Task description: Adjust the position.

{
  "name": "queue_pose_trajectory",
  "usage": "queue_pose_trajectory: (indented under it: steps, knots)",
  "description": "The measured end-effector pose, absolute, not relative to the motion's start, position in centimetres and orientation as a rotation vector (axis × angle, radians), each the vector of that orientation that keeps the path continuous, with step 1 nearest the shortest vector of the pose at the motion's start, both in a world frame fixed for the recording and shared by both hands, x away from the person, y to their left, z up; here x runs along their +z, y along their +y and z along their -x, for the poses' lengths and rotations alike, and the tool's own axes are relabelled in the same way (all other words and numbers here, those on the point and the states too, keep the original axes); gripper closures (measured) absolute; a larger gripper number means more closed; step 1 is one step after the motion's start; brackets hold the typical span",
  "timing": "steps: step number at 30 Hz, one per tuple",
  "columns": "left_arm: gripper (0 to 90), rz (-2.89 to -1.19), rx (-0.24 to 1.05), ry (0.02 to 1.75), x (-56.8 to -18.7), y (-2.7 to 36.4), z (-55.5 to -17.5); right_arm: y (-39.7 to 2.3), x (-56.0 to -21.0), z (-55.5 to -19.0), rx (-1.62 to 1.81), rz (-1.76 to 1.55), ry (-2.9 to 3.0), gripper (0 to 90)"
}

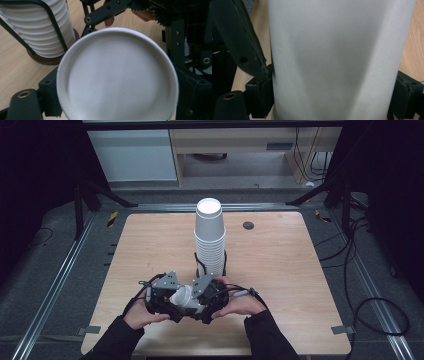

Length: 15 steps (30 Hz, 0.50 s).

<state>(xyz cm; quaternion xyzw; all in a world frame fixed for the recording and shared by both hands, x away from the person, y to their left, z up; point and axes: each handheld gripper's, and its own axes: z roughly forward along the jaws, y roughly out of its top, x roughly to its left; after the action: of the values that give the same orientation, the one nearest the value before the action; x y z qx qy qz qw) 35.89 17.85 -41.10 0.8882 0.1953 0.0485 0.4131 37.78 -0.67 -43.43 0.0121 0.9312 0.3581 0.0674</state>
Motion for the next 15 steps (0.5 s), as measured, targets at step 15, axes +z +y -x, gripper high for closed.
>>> queue_pose_trajectory:
  steps: [15]
  knots:
    - [18.1, -2.222, 0.08, 0.505, -40.98, 18.01, -36.15, -0.5, -43.41, -37.83, 1.065, -0.034, 2.811, 12.3]
